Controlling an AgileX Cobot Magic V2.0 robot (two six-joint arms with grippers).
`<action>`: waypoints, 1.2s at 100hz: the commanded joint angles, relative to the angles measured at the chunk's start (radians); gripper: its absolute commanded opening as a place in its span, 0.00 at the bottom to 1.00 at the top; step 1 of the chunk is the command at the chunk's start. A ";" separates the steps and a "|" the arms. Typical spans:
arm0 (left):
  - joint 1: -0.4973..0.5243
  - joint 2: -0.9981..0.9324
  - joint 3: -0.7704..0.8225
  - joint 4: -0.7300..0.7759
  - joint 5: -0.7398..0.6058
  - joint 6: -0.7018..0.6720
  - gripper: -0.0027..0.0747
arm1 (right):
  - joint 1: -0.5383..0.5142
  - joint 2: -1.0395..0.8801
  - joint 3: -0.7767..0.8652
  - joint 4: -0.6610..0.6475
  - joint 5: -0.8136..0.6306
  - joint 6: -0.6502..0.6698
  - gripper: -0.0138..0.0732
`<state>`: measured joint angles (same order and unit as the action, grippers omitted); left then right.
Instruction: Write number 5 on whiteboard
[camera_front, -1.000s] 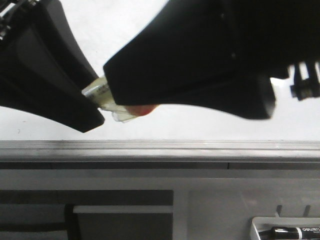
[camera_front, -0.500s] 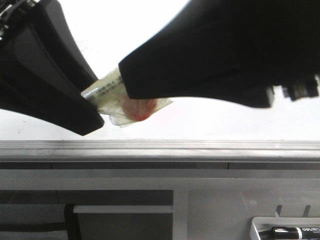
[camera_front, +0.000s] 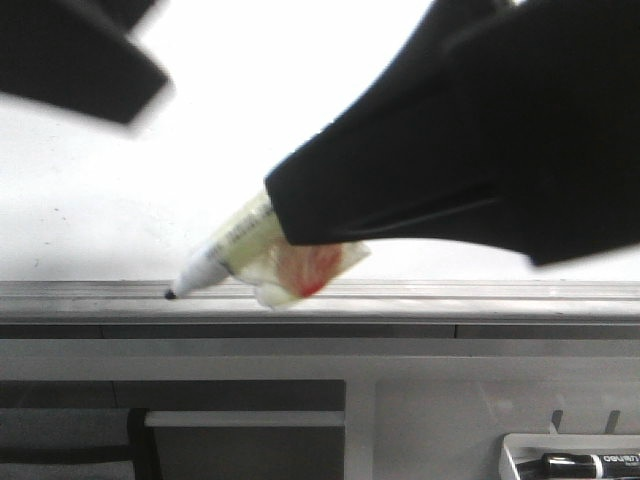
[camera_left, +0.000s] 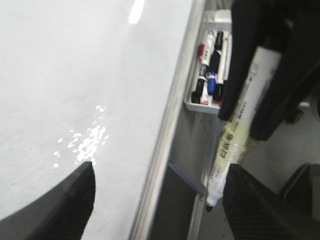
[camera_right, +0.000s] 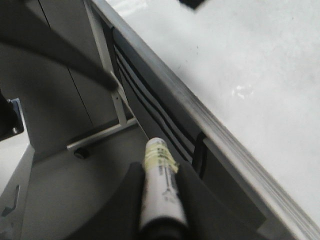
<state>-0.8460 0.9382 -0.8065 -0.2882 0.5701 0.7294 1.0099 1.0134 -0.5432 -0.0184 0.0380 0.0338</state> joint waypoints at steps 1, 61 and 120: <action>0.032 -0.107 -0.032 0.002 -0.068 -0.098 0.63 | -0.002 -0.009 -0.093 -0.028 0.054 -0.004 0.10; 0.399 -0.677 0.258 -0.020 -0.146 -0.489 0.13 | -0.252 0.005 -0.290 -0.107 0.177 0.004 0.11; 0.422 -0.688 0.287 -0.091 -0.148 -0.489 0.13 | -0.272 0.005 -0.449 -0.303 0.381 0.187 0.12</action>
<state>-0.4280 0.2389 -0.4938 -0.3486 0.4954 0.2493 0.7391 1.0292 -0.9244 -0.2203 0.4165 0.1218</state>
